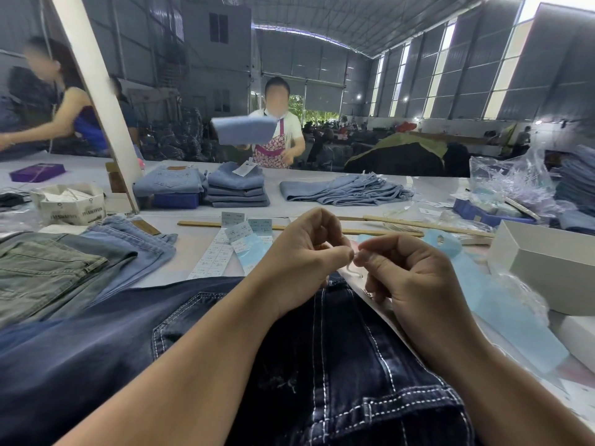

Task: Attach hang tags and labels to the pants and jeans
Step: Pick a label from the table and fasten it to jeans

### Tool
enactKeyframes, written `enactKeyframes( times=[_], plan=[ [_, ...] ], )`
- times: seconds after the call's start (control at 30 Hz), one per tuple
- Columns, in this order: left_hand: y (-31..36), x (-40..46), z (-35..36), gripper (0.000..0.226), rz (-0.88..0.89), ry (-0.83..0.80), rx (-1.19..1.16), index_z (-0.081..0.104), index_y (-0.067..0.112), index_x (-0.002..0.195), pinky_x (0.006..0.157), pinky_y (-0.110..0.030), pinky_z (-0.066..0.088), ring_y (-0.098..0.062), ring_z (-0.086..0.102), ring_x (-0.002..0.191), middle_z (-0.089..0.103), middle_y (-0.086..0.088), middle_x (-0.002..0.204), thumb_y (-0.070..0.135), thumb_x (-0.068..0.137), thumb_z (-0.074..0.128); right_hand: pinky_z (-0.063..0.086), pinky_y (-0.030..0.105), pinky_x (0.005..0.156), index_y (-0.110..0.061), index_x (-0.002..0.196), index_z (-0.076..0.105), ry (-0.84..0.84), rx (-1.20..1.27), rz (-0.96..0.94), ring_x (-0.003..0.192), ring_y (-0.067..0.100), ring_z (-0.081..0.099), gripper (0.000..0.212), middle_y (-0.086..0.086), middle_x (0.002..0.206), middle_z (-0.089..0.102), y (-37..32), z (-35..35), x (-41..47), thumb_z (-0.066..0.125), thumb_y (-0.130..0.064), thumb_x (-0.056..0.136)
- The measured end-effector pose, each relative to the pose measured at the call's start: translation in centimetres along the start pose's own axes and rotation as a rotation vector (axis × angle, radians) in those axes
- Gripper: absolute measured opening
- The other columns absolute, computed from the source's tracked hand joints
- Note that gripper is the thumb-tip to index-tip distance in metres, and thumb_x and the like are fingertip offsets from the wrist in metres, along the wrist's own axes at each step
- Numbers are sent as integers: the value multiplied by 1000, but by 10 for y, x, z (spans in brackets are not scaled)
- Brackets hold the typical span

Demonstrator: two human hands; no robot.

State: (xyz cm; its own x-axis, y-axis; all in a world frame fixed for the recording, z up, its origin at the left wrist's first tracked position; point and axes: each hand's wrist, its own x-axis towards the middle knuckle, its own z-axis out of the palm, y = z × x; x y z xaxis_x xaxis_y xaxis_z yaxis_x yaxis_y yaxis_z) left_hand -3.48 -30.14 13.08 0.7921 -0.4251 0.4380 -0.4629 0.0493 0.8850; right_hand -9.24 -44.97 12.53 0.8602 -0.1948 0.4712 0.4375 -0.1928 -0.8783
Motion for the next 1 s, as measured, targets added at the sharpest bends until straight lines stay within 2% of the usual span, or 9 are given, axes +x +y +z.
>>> enactKeyframes(
  times=[0.4,0.57,0.77,0.9,1.0],
  plan=[
    [2,0,1,30,-35,-27,-69,43,15,81,46,-15,38,-7,44,49,64,4,70,-4,89,65,38,18,43,-12,74,71,-4,1,27,45,11,47,16,10,59,63,4,1,0,70,-1,85],
    [1,0,-1,30,-25,-81,-130,44,15,79,46,-14,38,-4,49,49,66,3,71,-4,89,64,38,18,43,-13,75,71,-30,4,36,44,10,46,12,4,51,56,2,0,-1,72,-5,84],
    [-2,0,-2,24,-32,-54,-72,51,17,80,53,-18,42,-7,49,55,63,4,71,2,90,66,43,18,46,-15,75,72,-35,-34,37,47,9,53,18,-2,55,63,-2,-1,0,69,-2,86],
    [-4,0,-3,21,-42,-47,-45,54,16,82,57,-23,42,-7,50,55,62,5,68,-1,90,65,46,14,54,-21,75,73,-80,-166,11,56,2,59,17,-6,64,68,-7,-6,-4,73,-8,85],
    [-6,1,-3,20,-52,-25,-46,56,16,83,56,-24,41,-7,49,54,60,7,66,0,87,67,42,9,62,-28,76,70,-32,-421,-30,66,-5,58,14,-15,72,67,-8,-14,-10,75,-18,82]
  ],
)
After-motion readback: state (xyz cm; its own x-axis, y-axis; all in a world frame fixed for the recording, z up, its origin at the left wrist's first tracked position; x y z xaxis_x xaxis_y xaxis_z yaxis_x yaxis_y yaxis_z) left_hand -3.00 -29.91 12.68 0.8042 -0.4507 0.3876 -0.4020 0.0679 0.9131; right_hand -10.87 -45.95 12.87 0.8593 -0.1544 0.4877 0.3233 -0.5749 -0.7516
